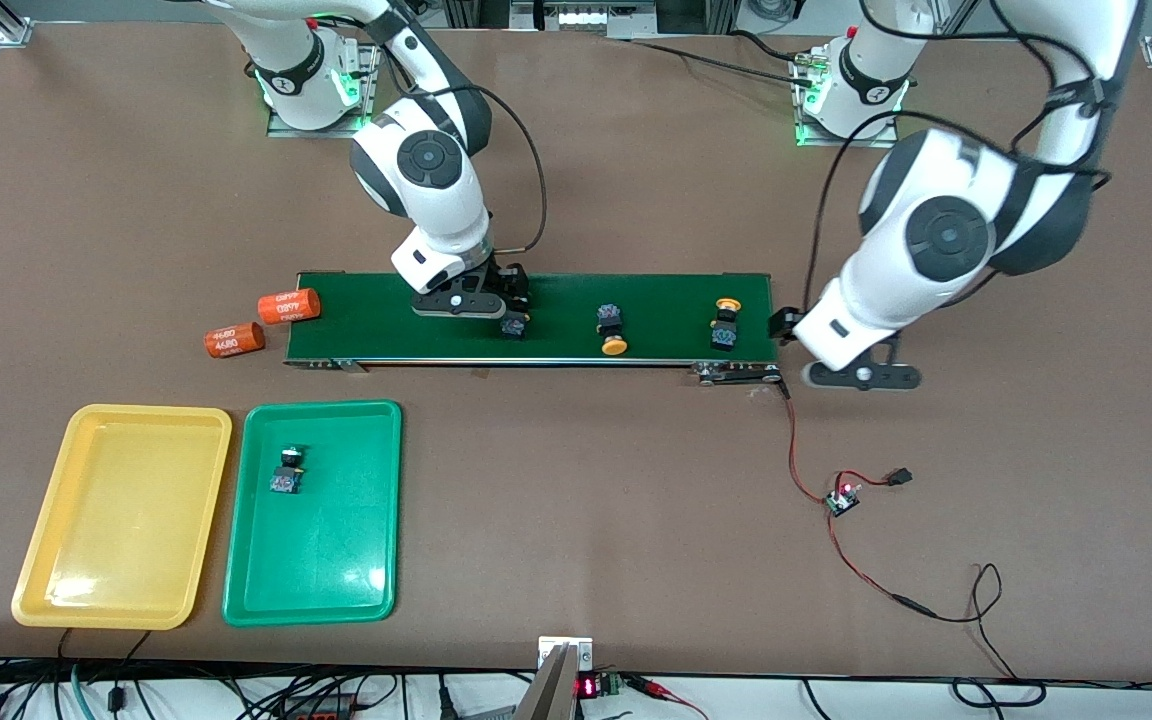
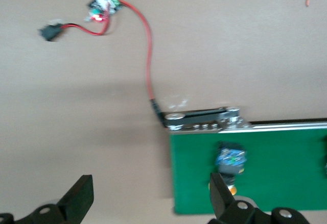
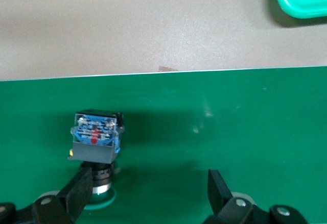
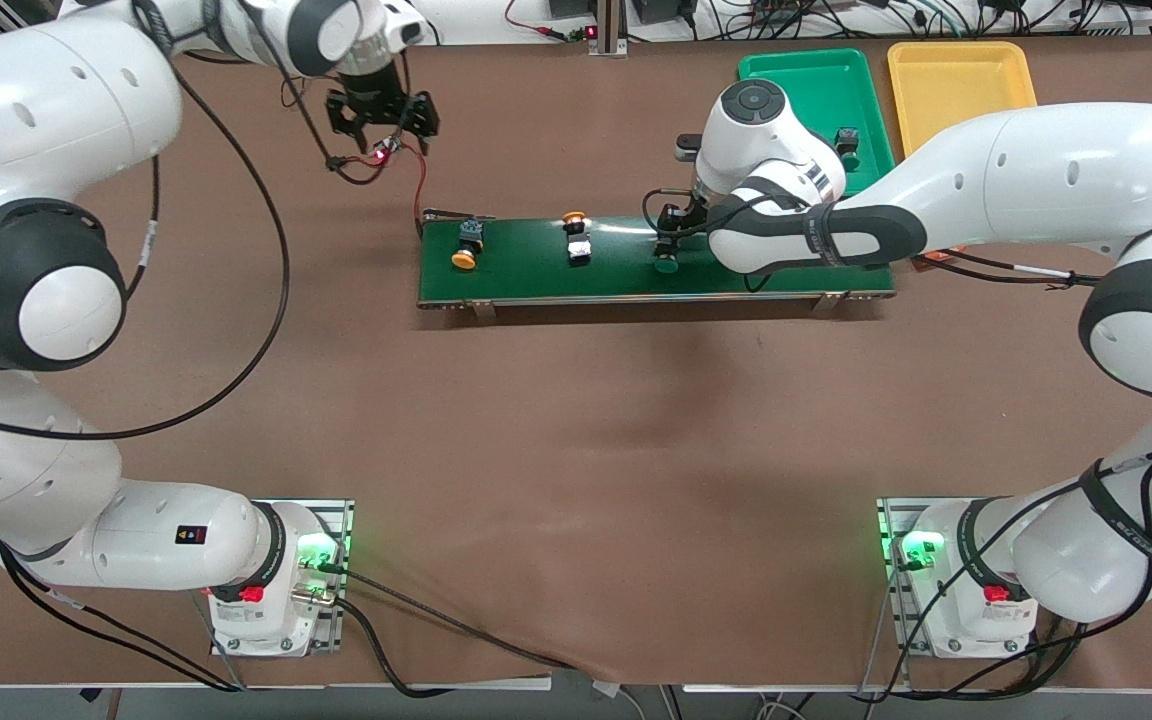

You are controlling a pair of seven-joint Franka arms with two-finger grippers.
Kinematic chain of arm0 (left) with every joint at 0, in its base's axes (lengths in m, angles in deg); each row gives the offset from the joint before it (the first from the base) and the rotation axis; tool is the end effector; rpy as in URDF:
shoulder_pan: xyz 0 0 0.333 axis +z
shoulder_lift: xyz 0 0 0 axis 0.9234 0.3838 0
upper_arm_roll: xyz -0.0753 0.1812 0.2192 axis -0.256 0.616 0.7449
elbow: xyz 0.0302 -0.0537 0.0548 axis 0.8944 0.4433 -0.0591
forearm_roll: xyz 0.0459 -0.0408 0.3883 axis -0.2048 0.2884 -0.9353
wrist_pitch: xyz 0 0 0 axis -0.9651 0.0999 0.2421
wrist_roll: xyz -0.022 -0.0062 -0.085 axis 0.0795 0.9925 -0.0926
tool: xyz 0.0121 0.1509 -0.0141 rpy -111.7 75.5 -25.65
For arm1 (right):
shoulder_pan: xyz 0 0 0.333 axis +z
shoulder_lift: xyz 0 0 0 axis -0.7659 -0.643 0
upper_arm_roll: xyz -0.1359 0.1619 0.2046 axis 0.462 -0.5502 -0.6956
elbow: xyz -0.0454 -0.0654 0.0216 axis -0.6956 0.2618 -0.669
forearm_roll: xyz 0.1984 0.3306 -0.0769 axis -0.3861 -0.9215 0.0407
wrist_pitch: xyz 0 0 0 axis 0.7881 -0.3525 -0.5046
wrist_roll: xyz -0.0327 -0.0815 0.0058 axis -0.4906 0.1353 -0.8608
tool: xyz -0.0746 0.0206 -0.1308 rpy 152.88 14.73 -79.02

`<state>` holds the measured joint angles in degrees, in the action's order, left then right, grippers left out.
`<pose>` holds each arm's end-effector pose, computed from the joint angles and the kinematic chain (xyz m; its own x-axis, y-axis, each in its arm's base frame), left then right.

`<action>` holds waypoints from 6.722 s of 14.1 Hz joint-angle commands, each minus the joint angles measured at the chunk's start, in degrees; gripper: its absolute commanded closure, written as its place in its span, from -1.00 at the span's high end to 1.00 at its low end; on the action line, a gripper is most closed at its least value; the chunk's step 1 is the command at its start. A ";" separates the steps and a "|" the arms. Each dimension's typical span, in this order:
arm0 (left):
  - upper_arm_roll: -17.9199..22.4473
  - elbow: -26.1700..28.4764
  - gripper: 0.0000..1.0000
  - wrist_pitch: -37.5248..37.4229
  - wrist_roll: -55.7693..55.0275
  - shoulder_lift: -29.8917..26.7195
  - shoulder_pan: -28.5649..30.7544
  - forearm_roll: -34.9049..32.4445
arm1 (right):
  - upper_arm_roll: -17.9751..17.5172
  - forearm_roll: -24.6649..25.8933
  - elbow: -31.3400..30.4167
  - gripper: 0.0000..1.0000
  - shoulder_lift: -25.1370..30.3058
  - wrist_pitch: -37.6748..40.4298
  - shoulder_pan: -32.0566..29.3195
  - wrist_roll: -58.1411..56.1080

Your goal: Sort buttons by color to trays

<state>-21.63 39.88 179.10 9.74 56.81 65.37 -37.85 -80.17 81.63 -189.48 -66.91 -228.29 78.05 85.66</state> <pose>0.5774 -0.1791 0.3391 0.9935 -0.0359 -0.1076 -0.0391 -0.9989 -0.0277 0.4610 0.3772 0.2036 0.9974 -0.0432 0.0577 -0.0428 -0.9991 -0.0082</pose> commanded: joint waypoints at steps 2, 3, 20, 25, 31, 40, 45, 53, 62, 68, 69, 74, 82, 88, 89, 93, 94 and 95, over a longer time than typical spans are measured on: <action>5.20 0.33 1.00 -6.87 7.11 -5.64 -0.58 0.59 | 1.26 0.50 1.55 1.00 -1.25 -0.46 1.38 0.31; 5.55 0.25 1.00 -8.98 7.21 -6.69 -0.41 1.28 | 1.26 0.41 1.55 1.00 -1.51 -0.90 1.47 0.31; 14.26 -11.18 1.00 -30.97 16.61 -12.33 -1.20 2.70 | 3.98 2.52 1.47 -0.95 -1.96 -3.63 1.65 -1.18; 13.55 -13.72 1.00 -30.97 16.61 -10.84 -1.46 2.87 | 5.56 2.52 3.56 -0.94 1.47 1.19 0.07 -2.32; 13.55 -14.61 1.00 -29.57 16.61 -9.34 -1.55 2.43 | 5.56 1.82 11.56 -0.93 -0.63 8.59 -8.88 -17.24; 13.55 -14.78 1.00 -29.39 16.79 -9.25 -1.55 3.31 | 6.70 2.17 20.10 -0.86 -11.53 7.80 -18.30 -30.44; 13.55 -14.87 1.00 -29.30 16.79 -8.20 -1.55 3.40 | 7.59 2.34 20.54 -0.60 -15.40 2.97 -18.57 -30.19; 13.55 -18.04 1.00 -28.78 16.79 -6.53 -1.19 3.23 | 7.59 2.26 20.54 0.45 -16.02 2.88 -18.40 -30.19; 13.55 -17.86 1.00 -29.30 16.87 -6.62 -0.49 3.31 | 7.59 1.73 15.73 1.00 -8.75 3.67 -17.08 -29.74; 13.64 -17.86 1.00 -29.30 18.37 -6.53 -0.14 3.23 | 7.15 -4.59 3.77 1.00 3.12 3.76 -11.38 -25.18; 13.64 -17.77 1.00 -29.30 18.37 -6.53 -0.14 3.31 | 7.06 -4.86 2.36 1.00 4.79 3.84 -10.15 -24.22; 13.64 -17.77 1.00 -29.30 18.37 -6.62 -0.14 3.31 | 5.22 -4.78 -4.24 1.00 10.17 3.84 -3.11 -14.21; 13.64 -17.86 1.00 -29.30 18.37 -6.62 -0.05 3.22 | 1.61 -4.51 -5.83 1.00 6.14 0.25 -3.01 -10.67; 13.64 -17.77 1.00 -29.30 18.37 -6.62 -0.05 3.23 | 1.96 -3.90 -5.65 0.54 1.56 -5.56 -3.63 -11.11; 13.64 -17.77 1.00 -29.30 18.37 -6.62 -0.05 3.31 | 2.14 -3.81 -5.57 0.28 1.38 -5.56 -3.63 -11.29; 13.64 -17.68 1.00 -29.39 18.46 -6.62 0.04 3.31 | 2.84 -3.81 -5.56 -0.61 1.47 -5.30 -3.72 -11.38; 13.64 -17.60 1.00 -29.39 18.46 -6.62 0.04 3.31 | 3.27 -3.81 -5.39 -0.72 1.56 -5.12 -3.72 -11.38; 13.64 -17.68 1.00 -29.39 18.46 -6.62 0.04 3.31 | 3.63 -3.81 -5.21 -0.79 1.91 -5.12 -3.72 -11.64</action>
<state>-7.86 23.74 150.90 26.84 49.58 65.17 -33.79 -76.96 77.32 -194.97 -65.80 -233.49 74.73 74.63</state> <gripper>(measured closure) 0.000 0.595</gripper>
